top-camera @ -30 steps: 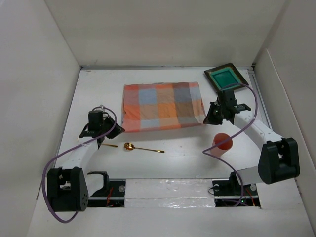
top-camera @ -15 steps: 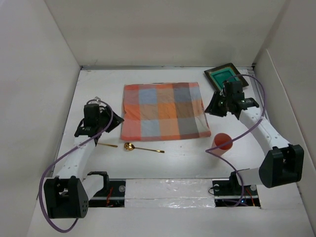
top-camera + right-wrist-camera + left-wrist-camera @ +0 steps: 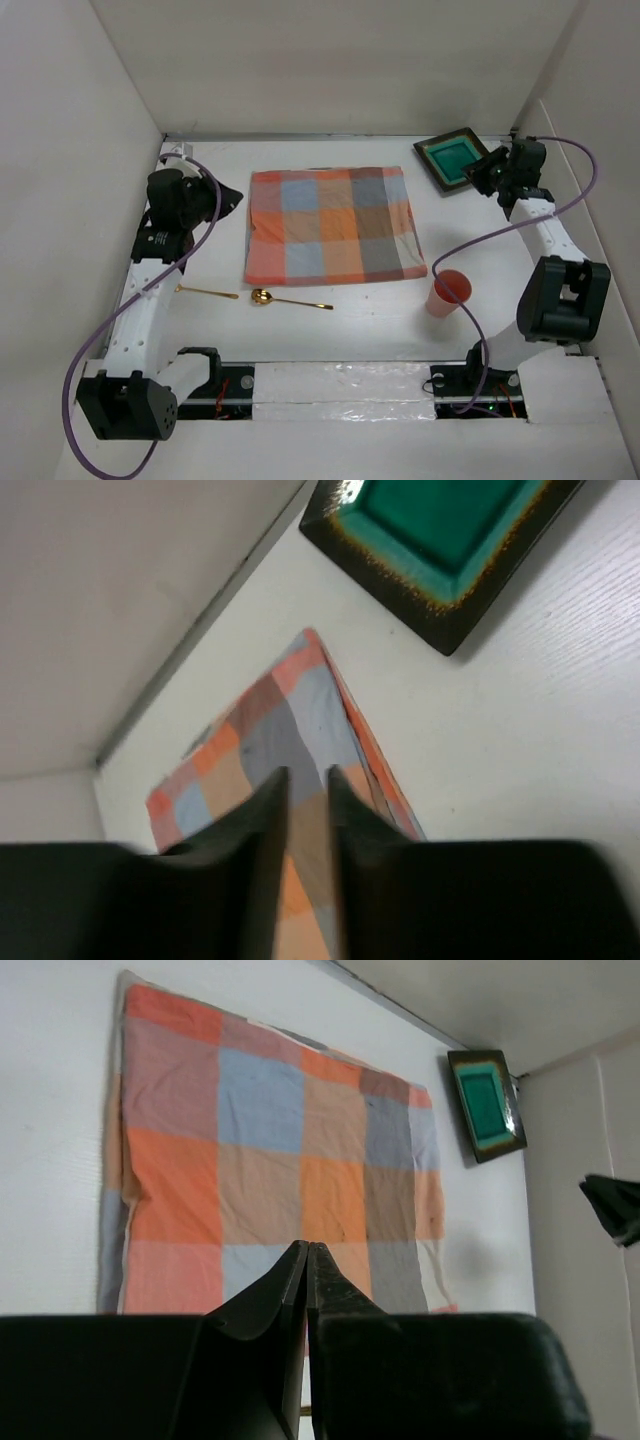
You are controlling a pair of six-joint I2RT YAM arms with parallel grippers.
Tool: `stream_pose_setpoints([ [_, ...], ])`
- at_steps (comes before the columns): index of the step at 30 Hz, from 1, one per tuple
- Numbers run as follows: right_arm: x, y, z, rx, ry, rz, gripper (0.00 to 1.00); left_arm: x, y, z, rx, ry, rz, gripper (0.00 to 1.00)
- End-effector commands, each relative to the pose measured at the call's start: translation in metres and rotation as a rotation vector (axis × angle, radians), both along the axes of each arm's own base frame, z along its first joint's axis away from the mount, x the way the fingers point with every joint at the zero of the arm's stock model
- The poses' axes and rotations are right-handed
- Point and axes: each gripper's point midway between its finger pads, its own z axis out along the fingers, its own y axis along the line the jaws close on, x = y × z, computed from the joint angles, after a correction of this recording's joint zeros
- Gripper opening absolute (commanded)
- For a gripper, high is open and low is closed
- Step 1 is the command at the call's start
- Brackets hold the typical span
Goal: Set the dinner table for one person
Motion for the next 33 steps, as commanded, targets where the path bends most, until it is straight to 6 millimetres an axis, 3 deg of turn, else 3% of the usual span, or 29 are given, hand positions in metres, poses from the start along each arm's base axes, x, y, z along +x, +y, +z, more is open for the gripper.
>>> stream_pose_setpoints([
  [1,0.04,-0.022,-0.001,0.079,-0.091,-0.126,0.34,-0.004,-0.015,0.001,-0.017,-0.014,-0.093,0.02],
  [2,0.048,-0.035,-0.001,0.073,-0.111,-0.17,0.44,-0.007,-0.015,-0.007,-0.016,0.002,-0.095,0.07],
  [3,0.055,-0.044,-0.02,0.095,-0.069,-0.208,0.47,-0.009,-0.015,-0.011,-0.016,0.011,-0.095,0.12],
  [4,0.059,-0.046,-0.03,0.1,-0.044,-0.225,0.5,-0.01,-0.015,-0.014,-0.015,0.015,-0.098,0.22],
  [5,0.064,-0.055,-0.034,0.107,-0.025,-0.256,0.53,-0.012,-0.016,-0.022,-0.018,0.033,-0.104,0.25],
  [6,0.068,-0.062,-0.056,0.125,0.024,-0.286,0.55,-0.013,-0.017,-0.023,-0.021,0.032,-0.111,0.28],
  [8,0.073,-0.07,-0.073,0.153,0.058,-0.32,0.55,-0.015,-0.018,-0.029,-0.029,0.043,-0.118,0.33],
  [10,0.08,-0.071,-0.093,0.192,0.088,-0.351,0.55,-0.014,-0.021,-0.03,-0.035,0.039,-0.13,0.34],
  [13,0.09,-0.075,-0.1,0.2,0.076,-0.367,0.55,-0.012,-0.021,-0.033,-0.038,0.046,-0.13,0.34],
  [14,0.092,-0.076,-0.113,0.201,0.108,-0.375,0.55,-0.011,-0.021,-0.033,-0.036,0.045,-0.131,0.34],
  [16,0.1,-0.077,-0.113,0.205,0.116,-0.373,0.55,-0.008,-0.021,-0.037,-0.034,0.053,-0.132,0.34],
  [17,0.099,-0.076,-0.131,0.212,0.168,-0.372,0.56,-0.007,-0.021,-0.037,-0.037,0.054,-0.132,0.34],
  [19,0.105,-0.075,-0.133,0.235,0.178,-0.38,0.55,-0.004,-0.021,-0.039,-0.041,0.063,-0.127,0.33],
  [28,0.108,-0.066,-0.18,0.354,0.251,-0.444,0.51,0.013,-0.017,-0.03,-0.036,0.046,-0.094,0.32],
  [31,0.108,-0.061,-0.195,0.371,0.277,-0.453,0.45,0.017,-0.015,-0.026,-0.03,0.035,-0.082,0.32],
  [33,0.112,-0.06,-0.199,0.393,0.26,-0.454,0.36,0.018,-0.014,-0.026,-0.029,0.031,-0.076,0.32],
])
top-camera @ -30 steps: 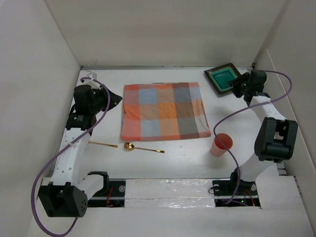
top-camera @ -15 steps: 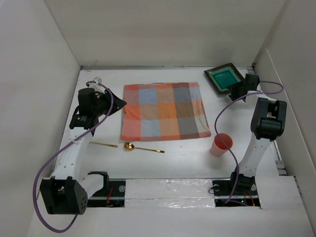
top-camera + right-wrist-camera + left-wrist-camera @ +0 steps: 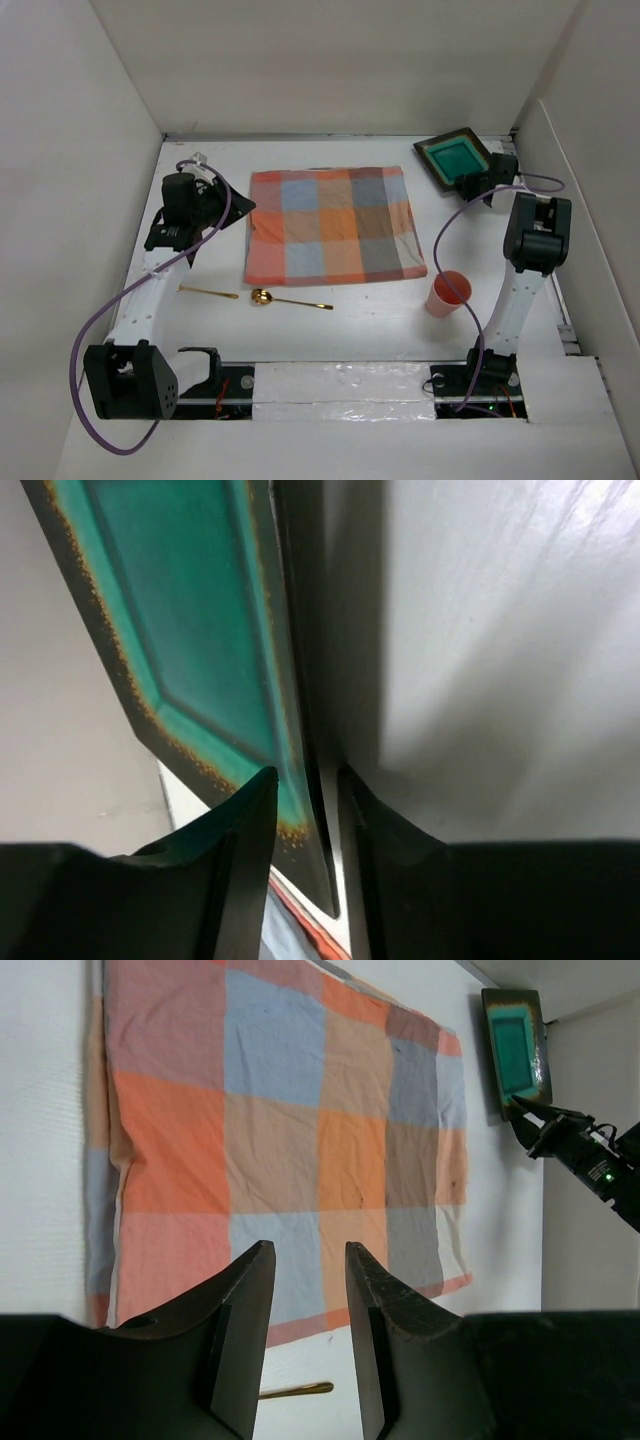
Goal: Set the dinner table for one person
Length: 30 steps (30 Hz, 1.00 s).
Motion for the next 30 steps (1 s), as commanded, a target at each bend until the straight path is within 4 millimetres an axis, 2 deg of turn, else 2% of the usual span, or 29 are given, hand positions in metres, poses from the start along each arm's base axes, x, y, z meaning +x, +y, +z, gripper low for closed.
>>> stream_pose_setpoints([
  [1,0.005,0.006,-0.025,0.045,0.018,-0.026,0.33,0.013,0.001,0.032,0.004,-0.102,0.01,0.31],
  [3,0.008,0.007,-0.025,0.059,0.001,-0.026,0.23,0.014,0.002,0.03,0.007,-0.092,0.019,0.31],
  [6,0.018,0.007,-0.016,0.055,-0.057,-0.023,0.01,0.014,0.003,0.028,0.01,-0.087,0.021,0.3],
  [7,0.022,0.006,-0.007,0.048,-0.098,-0.016,0.0,0.014,0.003,0.026,0.011,-0.083,0.02,0.3],
  [11,0.036,-0.002,0.064,-0.043,-0.315,-0.013,0.0,0.012,0.003,0.032,0.011,-0.096,0.02,0.29],
  [13,0.039,-0.005,0.126,-0.12,-0.455,0.03,0.0,0.011,0.003,0.033,0.018,-0.098,0.015,0.29],
  [14,0.037,-0.005,0.165,-0.158,-0.533,0.069,0.0,0.01,0.003,0.034,0.017,-0.097,0.014,0.29],
  [16,0.03,-0.004,0.206,-0.202,-0.614,0.108,0.0,0.009,0.003,0.034,0.019,-0.093,0.011,0.28],
  [17,0.026,0.007,0.223,-0.203,-0.655,0.17,0.0,0.008,0.001,0.034,0.017,-0.094,0.003,0.28],
  [18,0.02,0.007,0.237,-0.233,-0.681,0.202,0.0,0.008,0.001,0.035,0.016,-0.094,-0.001,0.28],
  [19,0.011,0.016,0.255,-0.238,-0.707,0.249,0.0,0.007,0.0,0.035,0.017,-0.095,-0.005,0.28],
  [21,-0.007,0.041,0.262,-0.23,-0.714,0.397,0.0,0.007,-0.001,0.037,0.017,-0.101,-0.02,0.28],
  [22,-0.019,0.055,0.271,-0.232,-0.722,0.449,0.0,0.007,-0.002,0.04,0.016,-0.107,-0.024,0.28],
  [23,-0.032,0.068,0.27,-0.216,-0.722,0.525,0.0,0.008,-0.003,0.044,0.022,-0.12,-0.034,0.28],
  [25,-0.053,0.098,0.254,-0.205,-0.674,0.662,0.0,0.009,-0.003,0.046,0.028,-0.116,-0.041,0.28],
  [27,-0.076,0.124,0.249,-0.23,-0.658,0.82,0.0,0.011,-0.003,0.051,0.032,-0.123,-0.046,0.28],
  [28,-0.089,0.143,0.238,-0.202,-0.604,0.889,0.0,0.011,-0.004,0.052,0.029,-0.126,-0.048,0.28],
  [30,-0.107,0.164,0.236,-0.232,-0.594,0.993,0.0,0.015,-0.006,0.06,0.019,-0.143,-0.06,0.28],
])
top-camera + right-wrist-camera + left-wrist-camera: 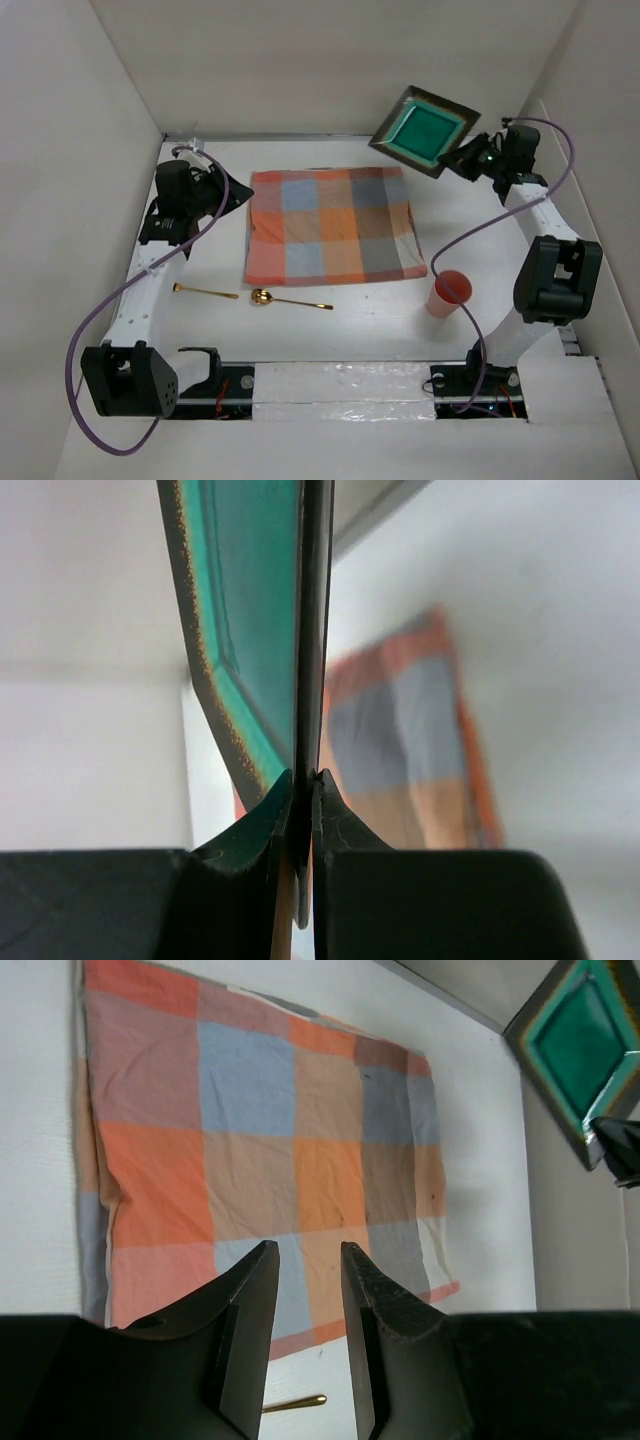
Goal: Set the dinner table for one person
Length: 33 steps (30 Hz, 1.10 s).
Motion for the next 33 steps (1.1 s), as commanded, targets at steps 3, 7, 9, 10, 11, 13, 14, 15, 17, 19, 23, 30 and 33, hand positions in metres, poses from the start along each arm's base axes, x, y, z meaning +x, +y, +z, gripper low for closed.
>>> stream_pose_setpoints([
  [3,-0.065,0.109,0.039,-0.088,-0.147,0.556,0.0,0.011,-0.009,0.033,-0.004,-0.083,-0.06,0.28],
  [7,-0.093,0.157,0.037,-0.103,-0.122,0.71,0.0,0.015,-0.01,0.043,-0.001,-0.107,-0.073,0.28],
  [9,-0.107,0.177,0.028,-0.064,-0.091,0.74,0.0,0.015,-0.009,0.043,0.002,-0.111,-0.068,0.28],
  [10,-0.107,0.183,0.037,-0.062,-0.155,0.747,0.0,0.014,-0.009,0.044,0.001,-0.115,-0.068,0.28],
  [11,-0.11,0.188,0.036,-0.046,-0.157,0.751,0.0,0.013,-0.009,0.04,0.001,-0.11,-0.068,0.28],
  [13,-0.117,0.201,0.026,-0.019,-0.144,0.772,0.0,0.011,-0.01,0.041,-0.004,-0.116,-0.069,0.28],
  [14,-0.118,0.206,0.02,-0.013,-0.137,0.782,0.0,0.009,-0.01,0.036,-0.004,-0.107,-0.07,0.28],
  [15,-0.118,0.21,0.016,-0.004,-0.13,0.781,0.0,0.009,-0.01,0.036,-0.006,-0.109,-0.071,0.28],
  [17,-0.115,0.215,0.005,-0.003,-0.122,0.782,0.0,0.007,-0.01,0.032,-0.006,-0.102,-0.071,0.28],
  [19,-0.112,0.22,0.003,0.005,-0.137,0.772,0.0,0.006,-0.01,0.03,-0.006,-0.097,-0.071,0.28],
  [23,-0.106,0.224,-0.012,0.009,-0.121,0.756,0.0,0.004,-0.01,0.026,-0.006,-0.094,-0.071,0.28],
  [30,-0.108,0.236,-0.041,0.034,-0.066,0.759,0.0,0.002,-0.01,0.019,-0.007,-0.081,-0.069,0.28],
  [33,-0.112,0.24,-0.045,0.041,-0.057,0.777,0.0,0.001,-0.01,0.017,-0.008,-0.075,-0.07,0.28],
])
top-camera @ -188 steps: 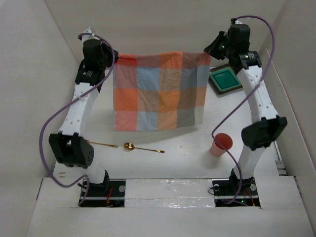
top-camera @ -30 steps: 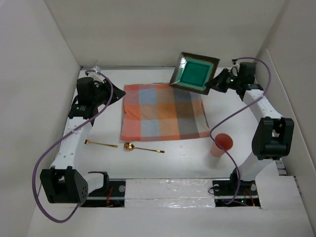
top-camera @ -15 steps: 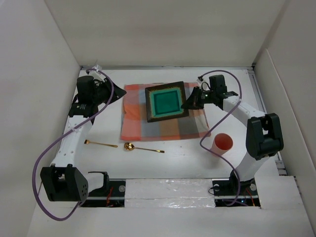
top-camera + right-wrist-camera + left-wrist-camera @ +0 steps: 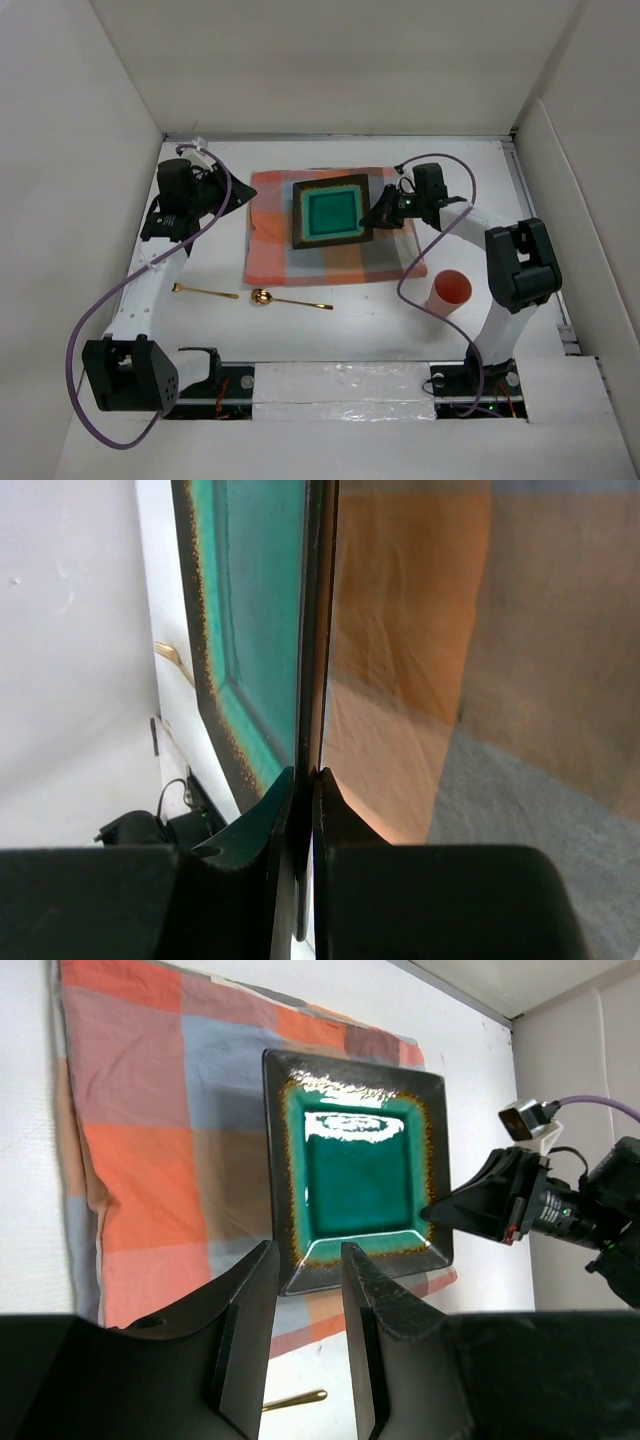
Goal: Set the dinner table for one person
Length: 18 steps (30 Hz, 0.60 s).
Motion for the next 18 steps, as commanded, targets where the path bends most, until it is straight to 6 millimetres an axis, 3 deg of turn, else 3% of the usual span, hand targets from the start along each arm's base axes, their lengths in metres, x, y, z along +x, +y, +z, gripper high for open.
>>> stream_pose_setpoints([
  [1,0.002,0.023,0.059,0.139,-0.202,0.106,0.0,-0.004,-0.003,0.013,0.001,-0.06,-0.021,0.28],
  [9,-0.011,0.02,0.03,0.119,-0.138,0.108,0.0,-0.005,-0.003,0.006,0.0,-0.045,-0.02,0.28],
  [18,-0.002,0.022,0.012,0.128,-0.139,0.089,0.0,-0.004,-0.004,0.002,-0.006,-0.033,-0.022,0.28],
])
